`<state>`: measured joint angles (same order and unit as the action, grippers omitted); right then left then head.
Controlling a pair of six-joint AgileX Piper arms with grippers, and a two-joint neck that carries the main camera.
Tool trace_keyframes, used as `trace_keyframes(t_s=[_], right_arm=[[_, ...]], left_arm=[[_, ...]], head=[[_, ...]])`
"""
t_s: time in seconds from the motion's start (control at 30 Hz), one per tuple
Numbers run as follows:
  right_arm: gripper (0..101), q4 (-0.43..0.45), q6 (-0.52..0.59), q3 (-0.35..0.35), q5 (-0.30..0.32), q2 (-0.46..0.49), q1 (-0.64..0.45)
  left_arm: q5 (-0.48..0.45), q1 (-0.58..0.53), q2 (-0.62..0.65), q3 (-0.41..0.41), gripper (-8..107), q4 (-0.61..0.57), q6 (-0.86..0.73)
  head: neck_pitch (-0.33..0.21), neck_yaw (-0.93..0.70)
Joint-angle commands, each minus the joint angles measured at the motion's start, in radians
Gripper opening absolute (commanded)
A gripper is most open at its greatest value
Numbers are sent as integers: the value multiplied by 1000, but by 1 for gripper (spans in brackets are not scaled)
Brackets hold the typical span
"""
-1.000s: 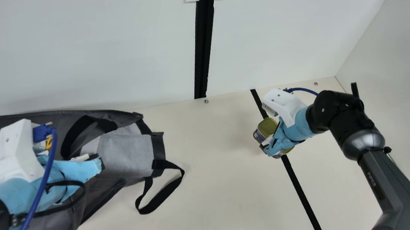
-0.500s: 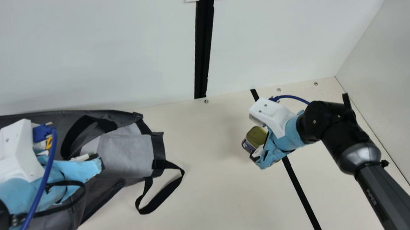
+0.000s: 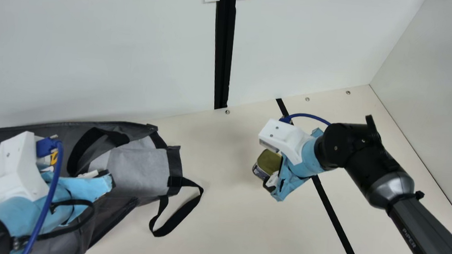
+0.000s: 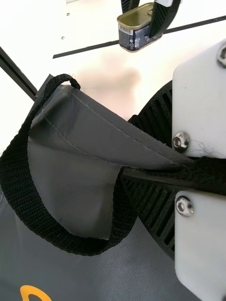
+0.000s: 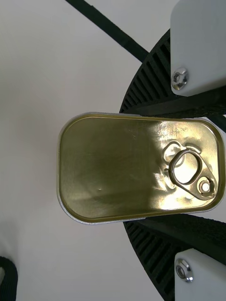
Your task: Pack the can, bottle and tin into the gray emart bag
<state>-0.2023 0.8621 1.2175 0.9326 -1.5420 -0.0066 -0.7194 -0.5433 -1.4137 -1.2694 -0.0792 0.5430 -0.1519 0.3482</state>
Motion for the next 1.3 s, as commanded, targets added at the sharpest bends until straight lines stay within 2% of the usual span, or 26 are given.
trace_keyframes(t_s=[0.0,0.43,0.63,1.27], right_arm=[[0,-5,1,-3,5,5,13],[0,-18,23,-41,18,53,95],[0,-53,53,-65,17,71,120],[0,-297,267,-126,1,99,129]], left_arm=[[0,0,0,0,10,0,0],[0,0,0,0,10,0,0],[0,0,0,0,10,0,0],[0,0,0,0,10,0,0]], head=[[-23,1],[-23,1],[-23,1],[-23,1]])
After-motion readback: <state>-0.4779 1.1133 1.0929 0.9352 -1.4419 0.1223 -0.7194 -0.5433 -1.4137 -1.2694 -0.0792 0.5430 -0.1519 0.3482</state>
